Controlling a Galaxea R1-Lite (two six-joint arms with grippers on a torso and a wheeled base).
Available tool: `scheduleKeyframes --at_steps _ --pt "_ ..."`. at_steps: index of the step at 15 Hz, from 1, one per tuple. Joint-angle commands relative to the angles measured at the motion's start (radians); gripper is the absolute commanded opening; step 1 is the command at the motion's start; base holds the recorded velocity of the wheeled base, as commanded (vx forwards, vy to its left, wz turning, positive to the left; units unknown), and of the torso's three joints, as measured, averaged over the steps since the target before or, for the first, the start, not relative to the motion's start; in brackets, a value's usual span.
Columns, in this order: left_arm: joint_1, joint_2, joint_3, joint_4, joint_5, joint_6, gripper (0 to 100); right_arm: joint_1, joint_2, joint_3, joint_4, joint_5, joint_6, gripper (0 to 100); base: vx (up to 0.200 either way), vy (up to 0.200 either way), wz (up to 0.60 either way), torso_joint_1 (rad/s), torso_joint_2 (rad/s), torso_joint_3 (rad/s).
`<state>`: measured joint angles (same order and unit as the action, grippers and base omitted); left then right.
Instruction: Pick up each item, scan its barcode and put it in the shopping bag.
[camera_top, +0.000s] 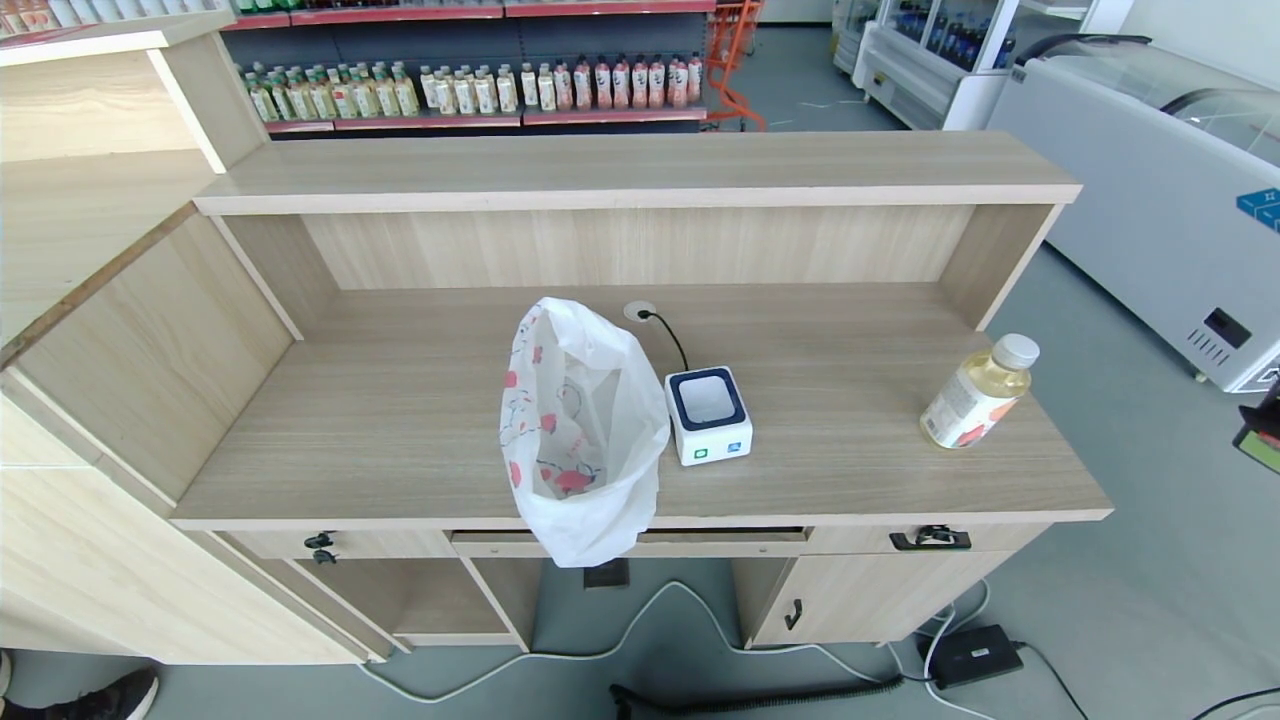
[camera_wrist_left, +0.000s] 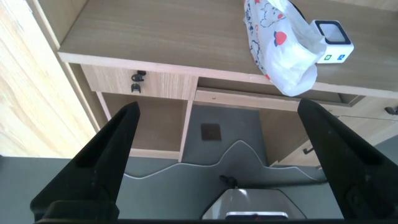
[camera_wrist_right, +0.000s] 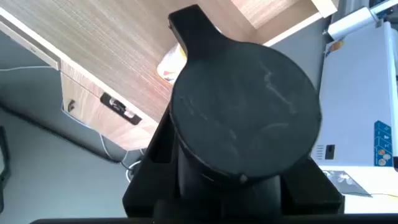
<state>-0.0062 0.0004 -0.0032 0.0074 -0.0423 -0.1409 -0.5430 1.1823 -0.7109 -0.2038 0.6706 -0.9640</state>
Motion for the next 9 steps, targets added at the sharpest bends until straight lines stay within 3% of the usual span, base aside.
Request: scheduleKeyframes --at_steps 1,3,5,8,9 --pt "0.0 0.0 0.0 0.0 0.001 0.0 100 -0.014 0.003 0.004 0.0 0.001 0.001 0 0.0 0.0 0.0 0.0 0.0 0.0" --pt "0.0 0.0 0.0 0.0 -0.001 0.0 100 -0.002 0.014 -0.001 -0.006 -0.002 0.002 0 0.0 0.0 0.6 0.002 0.0 0.002" --pt "0.0 0.0 0.0 -0.001 -0.001 0.0 100 0.066 0.025 -0.022 -0.009 -0.013 0.048 0 0.0 0.0 0.6 0.0 0.0 0.002" --pt "0.0 0.0 0.0 0.0 -0.001 0.0 100 0.285 0.106 -0.131 -0.069 -0.006 0.516 0 0.0 0.0 0.0 0.0 0.0 0.0" --pt "0.0 0.0 0.0 0.0 0.001 0.0 100 0.314 0.135 -0.147 -0.108 -0.008 0.602 0 0.0 0.0 0.0 0.0 0.0 0.0"
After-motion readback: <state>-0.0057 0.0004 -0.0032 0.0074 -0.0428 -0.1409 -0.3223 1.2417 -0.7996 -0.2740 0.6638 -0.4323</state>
